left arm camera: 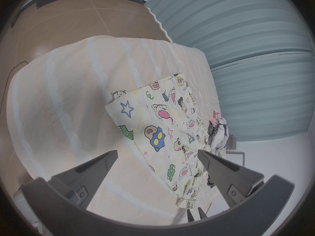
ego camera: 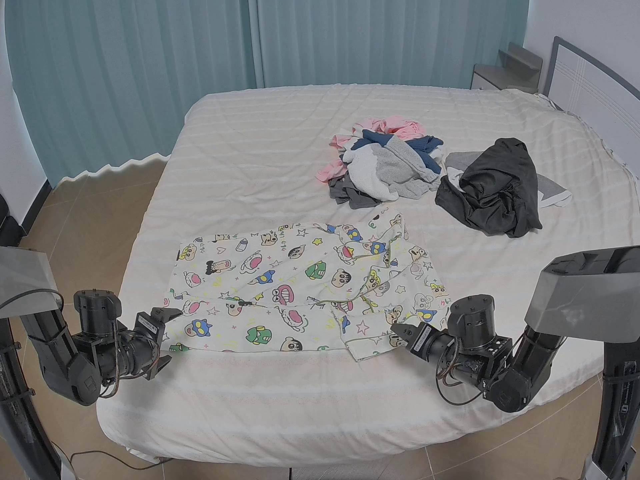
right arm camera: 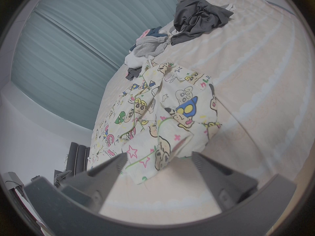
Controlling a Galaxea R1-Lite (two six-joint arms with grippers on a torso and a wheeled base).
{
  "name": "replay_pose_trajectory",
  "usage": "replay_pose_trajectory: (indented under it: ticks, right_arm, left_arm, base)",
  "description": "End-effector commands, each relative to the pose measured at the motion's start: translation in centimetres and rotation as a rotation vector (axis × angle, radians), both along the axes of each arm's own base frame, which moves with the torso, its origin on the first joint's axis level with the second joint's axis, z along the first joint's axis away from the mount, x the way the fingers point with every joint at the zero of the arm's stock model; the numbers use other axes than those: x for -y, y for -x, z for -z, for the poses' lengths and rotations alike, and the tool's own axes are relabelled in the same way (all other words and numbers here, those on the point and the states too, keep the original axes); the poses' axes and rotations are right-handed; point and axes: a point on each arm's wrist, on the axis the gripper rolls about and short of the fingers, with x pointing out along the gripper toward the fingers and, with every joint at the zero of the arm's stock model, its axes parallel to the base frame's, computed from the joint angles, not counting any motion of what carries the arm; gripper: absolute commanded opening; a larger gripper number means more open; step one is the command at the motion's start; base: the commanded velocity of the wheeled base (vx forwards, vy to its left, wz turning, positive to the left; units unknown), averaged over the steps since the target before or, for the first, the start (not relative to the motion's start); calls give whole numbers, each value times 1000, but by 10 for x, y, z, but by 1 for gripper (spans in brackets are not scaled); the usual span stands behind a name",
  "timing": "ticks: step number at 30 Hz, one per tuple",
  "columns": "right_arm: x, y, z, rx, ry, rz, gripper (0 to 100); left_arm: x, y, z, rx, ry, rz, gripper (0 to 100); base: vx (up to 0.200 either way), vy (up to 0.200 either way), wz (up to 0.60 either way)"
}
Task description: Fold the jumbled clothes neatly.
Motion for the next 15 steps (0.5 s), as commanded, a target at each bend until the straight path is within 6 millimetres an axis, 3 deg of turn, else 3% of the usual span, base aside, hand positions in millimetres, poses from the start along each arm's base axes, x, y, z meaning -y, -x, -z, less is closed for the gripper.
replay_pose_trajectory:
  ticks: [1, 8, 15]
  right_arm:
    - [6, 7, 0, -8, 6, 3, 100]
    - [16, 11, -16, 37, -20, 22, 100]
    - [13, 7, -53, 152, -120, -43, 100]
  left_arm:
    - [0, 0, 0, 1, 0, 0, 100]
    - [0, 0, -4, 15, 0, -1, 100]
    - [3, 0, -3, 14, -23, -18, 100]
  base:
    - [0, 0, 0]
    - [0, 0, 0]
    - [0, 0, 0]
